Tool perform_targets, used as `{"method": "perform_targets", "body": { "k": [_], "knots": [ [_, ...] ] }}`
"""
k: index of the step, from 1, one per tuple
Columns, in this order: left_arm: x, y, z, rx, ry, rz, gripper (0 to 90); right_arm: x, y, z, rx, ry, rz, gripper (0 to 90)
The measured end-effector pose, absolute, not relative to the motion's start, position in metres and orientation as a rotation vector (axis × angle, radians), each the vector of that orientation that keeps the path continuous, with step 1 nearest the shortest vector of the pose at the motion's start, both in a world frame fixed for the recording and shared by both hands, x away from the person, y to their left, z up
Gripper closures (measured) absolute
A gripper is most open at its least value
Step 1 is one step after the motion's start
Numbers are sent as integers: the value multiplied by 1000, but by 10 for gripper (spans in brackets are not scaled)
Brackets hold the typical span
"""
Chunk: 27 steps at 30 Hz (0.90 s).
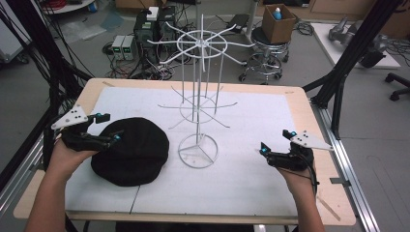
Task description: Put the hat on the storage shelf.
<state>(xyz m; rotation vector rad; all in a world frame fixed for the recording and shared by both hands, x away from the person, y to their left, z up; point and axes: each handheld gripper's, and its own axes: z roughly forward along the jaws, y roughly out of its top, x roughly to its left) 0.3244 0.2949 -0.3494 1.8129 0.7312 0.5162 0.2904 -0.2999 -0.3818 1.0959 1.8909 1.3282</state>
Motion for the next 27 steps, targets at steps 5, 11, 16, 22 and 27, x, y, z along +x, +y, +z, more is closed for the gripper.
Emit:
{"method": "perform_targets", "body": {
  "k": [5, 11, 16, 22, 27],
  "knots": [
    [323, 295, -350, 1815, 728, 511, 162, 291, -300, -383, 1099, 1896, 1320, 54],
    [322, 295, -349, 1807, 726, 511, 162, 288, -298, -381, 1084, 1893, 1321, 54],
    [321, 295, -349, 1809, 721, 507, 162, 290, -298, -382, 1098, 1895, 1321, 54],
    [320, 294, -348, 1811, 709, 497, 162, 291, -297, -383, 1094, 1902, 1317, 54],
    [318, 291, -348, 1822, 692, 488, 163, 292, -297, -383, 1098, 1905, 1314, 54]
  ]
}}
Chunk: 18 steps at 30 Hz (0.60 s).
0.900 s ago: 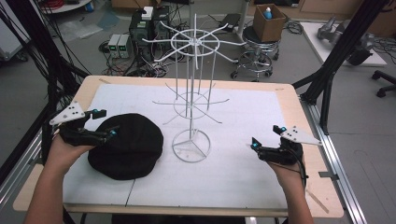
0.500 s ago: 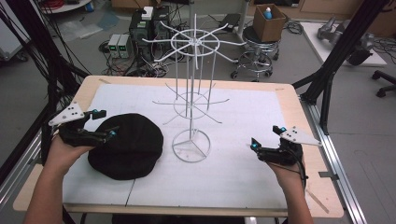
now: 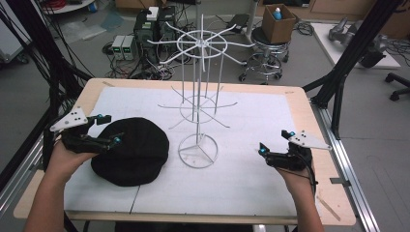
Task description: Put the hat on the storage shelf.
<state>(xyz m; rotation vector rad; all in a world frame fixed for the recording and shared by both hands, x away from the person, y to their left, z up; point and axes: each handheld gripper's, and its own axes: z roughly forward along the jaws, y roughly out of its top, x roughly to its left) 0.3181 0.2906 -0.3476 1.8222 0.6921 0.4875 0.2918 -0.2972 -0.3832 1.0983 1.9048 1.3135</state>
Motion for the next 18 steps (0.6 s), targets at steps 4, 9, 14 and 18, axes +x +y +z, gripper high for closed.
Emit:
{"method": "perform_targets", "body": {
  "k": [4, 9, 14, 18],
  "knots": [
    [316, 285, -348, 1842, 658, 477, 163, 292, -297, -384, 1098, 1905, 1312, 54],
    [314, 279, -351, 1885, 621, 464, 164, 292, -296, -384, 1097, 1910, 1306, 54],
    [314, 270, -358, 1956, 606, 453, 167, 293, -295, -384, 1090, 1915, 1301, 54],
    [313, 262, -361, 2023, 579, 454, 167, 294, -294, -385, 1094, 1919, 1297, 54]
  ]
}}
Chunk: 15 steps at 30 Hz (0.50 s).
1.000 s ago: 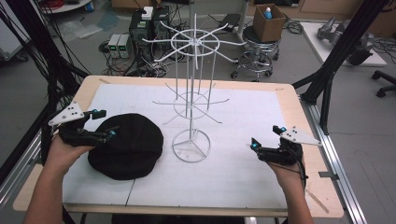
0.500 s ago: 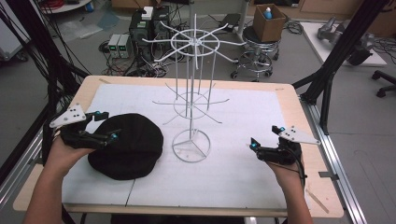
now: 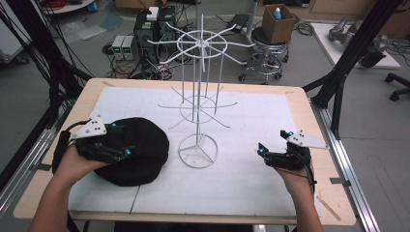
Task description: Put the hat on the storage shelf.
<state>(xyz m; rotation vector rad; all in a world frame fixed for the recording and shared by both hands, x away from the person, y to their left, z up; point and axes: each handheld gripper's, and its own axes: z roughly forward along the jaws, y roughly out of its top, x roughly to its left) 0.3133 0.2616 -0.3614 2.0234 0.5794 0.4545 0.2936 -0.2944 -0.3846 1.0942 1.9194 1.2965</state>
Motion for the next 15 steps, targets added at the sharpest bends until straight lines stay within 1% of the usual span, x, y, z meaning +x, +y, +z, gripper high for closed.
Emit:
{"method": "perform_targets", "body": {
  "k": [6, 15],
  "knots": [
    [312, 246, -367, 2130, 539, 463, 170, 294, -294, -385, 1088, 1923, 1292, 54],
    [312, 233, -375, 2225, 509, 455, 173, 295, -293, -385, 1094, 1927, 1288, 54]
  ]
}}
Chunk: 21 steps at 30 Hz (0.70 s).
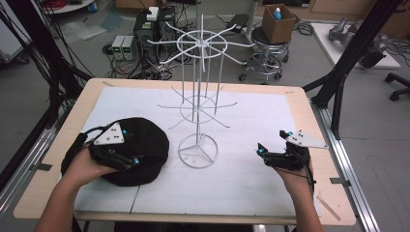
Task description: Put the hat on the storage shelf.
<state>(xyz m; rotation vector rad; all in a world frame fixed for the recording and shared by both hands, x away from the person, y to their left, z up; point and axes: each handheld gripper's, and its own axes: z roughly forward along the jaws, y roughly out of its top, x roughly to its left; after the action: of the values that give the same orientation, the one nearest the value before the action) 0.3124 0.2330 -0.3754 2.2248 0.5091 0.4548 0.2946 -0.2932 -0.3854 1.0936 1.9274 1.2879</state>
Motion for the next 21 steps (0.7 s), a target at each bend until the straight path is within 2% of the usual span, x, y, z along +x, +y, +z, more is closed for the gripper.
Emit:
{"method": "perform_targets", "body": {
  "k": [6, 14, 16, 17, 19, 21],
  "knots": [
    [314, 226, -384, 2286, 503, 459, 192, 295, -293, -386, 1097, 1928, 1288, 54],
    [315, 224, -391, 2356, 513, 483, 408, 296, -293, -386, 1097, 1934, 1281, 54],
    [315, 224, -392, 2361, 513, 499, 507, 295, -292, -387, 1098, 1934, 1281, 54],
    [316, 224, -392, 2367, 506, 496, 507, 295, -292, -387, 1098, 1934, 1281, 54],
    [315, 225, -392, 2367, 494, 501, 624, 296, -293, -387, 1096, 1933, 1281, 54],
    [315, 225, -392, 2369, 501, 497, 678, 295, -293, -387, 1098, 1934, 1280, 54]
  ]
}}
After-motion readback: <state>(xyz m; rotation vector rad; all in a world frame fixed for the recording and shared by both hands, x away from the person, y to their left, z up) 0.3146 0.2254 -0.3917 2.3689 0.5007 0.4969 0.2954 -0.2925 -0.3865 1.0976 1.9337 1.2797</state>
